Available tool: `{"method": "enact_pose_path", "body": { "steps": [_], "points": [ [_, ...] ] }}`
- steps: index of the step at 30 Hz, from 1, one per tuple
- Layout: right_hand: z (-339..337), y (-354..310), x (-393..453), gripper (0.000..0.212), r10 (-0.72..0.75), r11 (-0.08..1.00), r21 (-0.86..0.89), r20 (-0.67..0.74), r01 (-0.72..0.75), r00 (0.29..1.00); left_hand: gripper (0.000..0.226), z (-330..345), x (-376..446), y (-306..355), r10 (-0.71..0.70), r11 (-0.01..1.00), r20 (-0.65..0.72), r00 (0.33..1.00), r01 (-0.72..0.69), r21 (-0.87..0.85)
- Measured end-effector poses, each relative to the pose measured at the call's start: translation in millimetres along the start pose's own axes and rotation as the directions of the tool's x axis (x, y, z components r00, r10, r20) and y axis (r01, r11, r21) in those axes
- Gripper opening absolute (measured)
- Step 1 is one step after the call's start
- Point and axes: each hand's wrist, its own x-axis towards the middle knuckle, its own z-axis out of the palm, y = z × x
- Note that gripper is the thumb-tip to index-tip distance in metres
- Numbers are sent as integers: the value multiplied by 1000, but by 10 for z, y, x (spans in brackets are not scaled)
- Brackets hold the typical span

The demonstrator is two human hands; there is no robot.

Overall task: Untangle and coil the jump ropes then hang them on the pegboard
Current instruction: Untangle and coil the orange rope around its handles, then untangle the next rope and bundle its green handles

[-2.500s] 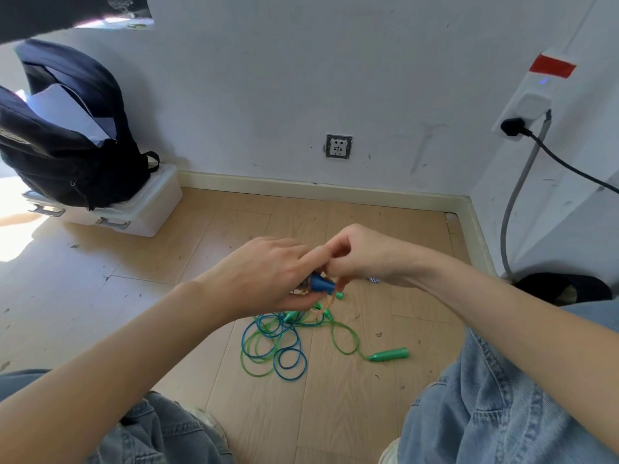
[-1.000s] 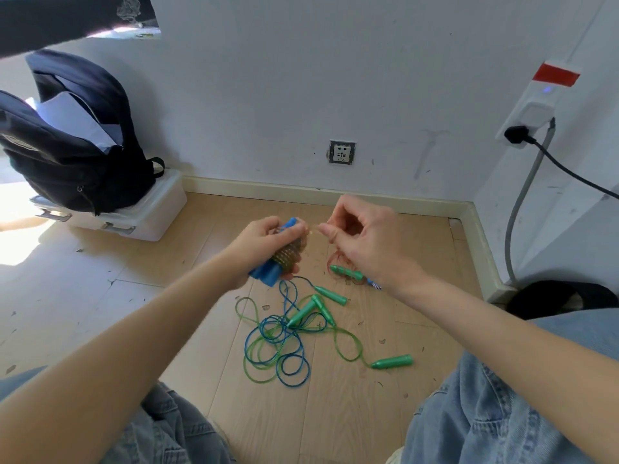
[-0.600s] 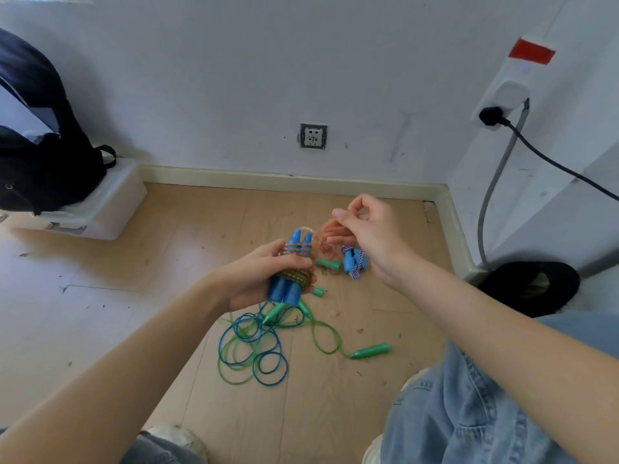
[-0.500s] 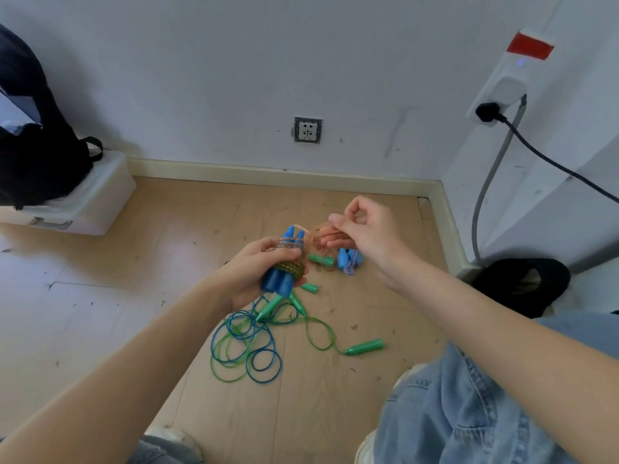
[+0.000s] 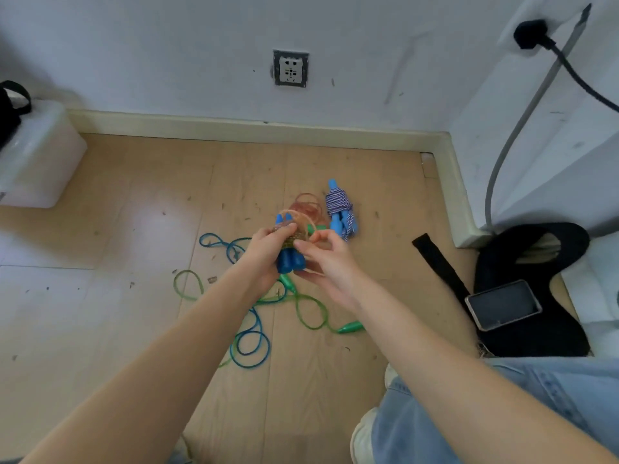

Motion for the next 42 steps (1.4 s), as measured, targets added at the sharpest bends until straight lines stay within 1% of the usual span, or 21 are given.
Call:
{"method": "enact_pose_path", "body": {
  "steps": [3,5,9,11,13,15,17,19,22,23,24,25,26,27,28,29,31,35,37,40,42],
  "points": [
    [-99,110,271,30,23,993,114,-104,-12,994,41,144,290,-140,-28,998,10,1000,27,64],
    [-269,131,491,33,4,992,127,-253,29,967,41,218,516,-214,-25,969,14,1000,21,246],
    [-828,152,934,33,-41,999,-30,-593,29,804,35,217,988,-347,151,784,-21,988,-107,611],
    [-1067,221,1128,33,-18,999,-37,-689,-10,725,39,208,1194,-421,290,555,78,954,-234,799],
    [-1212,319,1308,32,0,999,-24,-735,-26,679,50,205,1383,-512,370,236,246,896,-347,908],
    [-1274,398,1459,29,-10,998,-52,-735,-41,678,63,192,1563,-602,308,-25,342,888,-352,936],
    [-1311,451,1557,21,-46,980,-171,-702,-105,711,73,183,1714,-671,216,-248,329,919,-274,929],
    [-1341,502,1568,16,-90,917,-336,-699,-214,710,72,177,1805,-718,215,-400,276,937,-173,900],
    [-1311,529,1462,21,-227,840,-487,-716,-239,660,48,152,1817,-725,292,-471,285,913,-122,873],
    [-1274,514,1421,20,-311,819,-546,-682,-177,661,37,129,1795,-713,299,-447,309,903,-154,881],
    [-1220,490,1382,21,-392,789,-608,-614,-94,685,29,100,1750,-686,310,-366,334,890,-212,906],
    [-1155,466,1357,23,-449,754,-657,-514,1,731,23,71,1687,-649,326,-200,353,877,-301,932],
    [-1080,446,1338,25,-468,721,-687,-388,89,794,17,53,1586,-583,352,38,350,868,-387,921],
    [-996,432,1315,27,-446,701,-696,-258,155,857,11,40,1446,-496,364,281,313,877,-424,861],
    [-914,427,1292,32,-388,704,-685,-148,189,910,11,21,1301,-395,370,469,257,893,-418,778],
    [-840,422,1271,38,-297,735,-653,-70,181,952,15,-7,1160,-288,371,601,199,907,-398,693],
    [-697,403,1198,44,-106,818,-566,22,100,994,26,-87,873,-79,337,779,137,932,-358,514],
    [-450,259,915,47,-70,880,-461,110,113,991,29,-188,299,372,285,894,192,939,-333,302],
    [-264,105,716,57,-105,876,-454,146,161,984,29,-188,4,590,289,898,234,928,-347,270],
    [64,-215,363,75,-243,844,-411,278,344,929,23,-213,-459,888,269,889,321,908,-362,279],
    [258,-459,102,70,-269,836,-354,401,420,875,23,-269,-733,1041,280,868,350,894,-392,305]
  ]
}}
